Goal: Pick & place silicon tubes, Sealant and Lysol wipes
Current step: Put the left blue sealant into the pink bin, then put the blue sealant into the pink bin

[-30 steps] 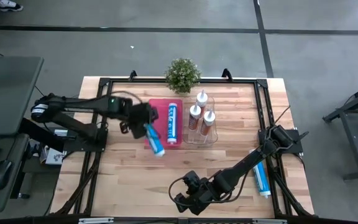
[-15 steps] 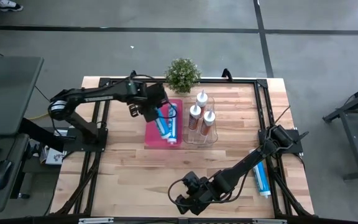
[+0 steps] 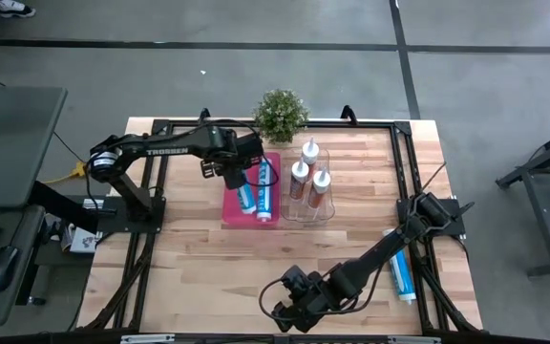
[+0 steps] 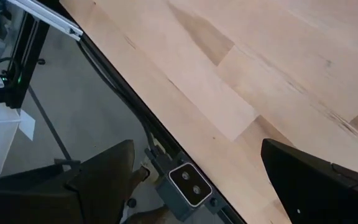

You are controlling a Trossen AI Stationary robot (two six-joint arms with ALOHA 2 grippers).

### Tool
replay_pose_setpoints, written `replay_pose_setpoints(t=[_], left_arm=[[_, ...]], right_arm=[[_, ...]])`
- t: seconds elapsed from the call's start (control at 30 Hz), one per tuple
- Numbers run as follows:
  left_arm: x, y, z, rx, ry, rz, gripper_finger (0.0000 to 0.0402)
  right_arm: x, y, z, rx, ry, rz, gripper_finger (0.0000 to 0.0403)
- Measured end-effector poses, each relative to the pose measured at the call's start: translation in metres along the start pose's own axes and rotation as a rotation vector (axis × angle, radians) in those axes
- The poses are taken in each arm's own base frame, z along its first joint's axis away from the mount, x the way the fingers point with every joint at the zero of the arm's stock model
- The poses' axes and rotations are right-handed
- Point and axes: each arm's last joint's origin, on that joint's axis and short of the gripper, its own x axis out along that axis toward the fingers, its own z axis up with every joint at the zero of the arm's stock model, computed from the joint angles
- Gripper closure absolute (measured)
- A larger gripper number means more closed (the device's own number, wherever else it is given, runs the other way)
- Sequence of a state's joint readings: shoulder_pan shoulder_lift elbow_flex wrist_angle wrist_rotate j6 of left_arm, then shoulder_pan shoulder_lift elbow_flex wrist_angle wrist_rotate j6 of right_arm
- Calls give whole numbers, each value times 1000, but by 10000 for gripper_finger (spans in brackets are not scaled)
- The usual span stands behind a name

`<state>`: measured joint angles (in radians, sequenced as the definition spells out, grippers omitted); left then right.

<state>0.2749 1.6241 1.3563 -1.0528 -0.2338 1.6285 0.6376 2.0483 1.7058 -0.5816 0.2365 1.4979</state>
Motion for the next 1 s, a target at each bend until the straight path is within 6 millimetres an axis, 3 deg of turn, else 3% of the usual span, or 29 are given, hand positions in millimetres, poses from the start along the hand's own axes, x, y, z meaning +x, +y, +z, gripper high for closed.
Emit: replay_pose_setpoints(t=[0.3, 0.5, 0.6, 0.77, 1.0], left_arm=[[0, 3, 2, -9, -77, 35, 206], [-1, 10, 2, -109, -91, 102, 81], [-1, 9, 2, -111, -87, 96, 59], [-1, 9, 0, -121, -37, 97, 74], [-7, 7, 5, -246, 75, 114, 127]], right_arm=[[-1, 0, -5, -21, 10, 1, 56], [-1, 1, -5, -23, 10, 4, 57], [-1, 1, -5, -22, 11, 4, 57], [-1, 1, -5, -20, 11, 4, 57], [-1, 0, -5, -16, 11, -1, 57]])
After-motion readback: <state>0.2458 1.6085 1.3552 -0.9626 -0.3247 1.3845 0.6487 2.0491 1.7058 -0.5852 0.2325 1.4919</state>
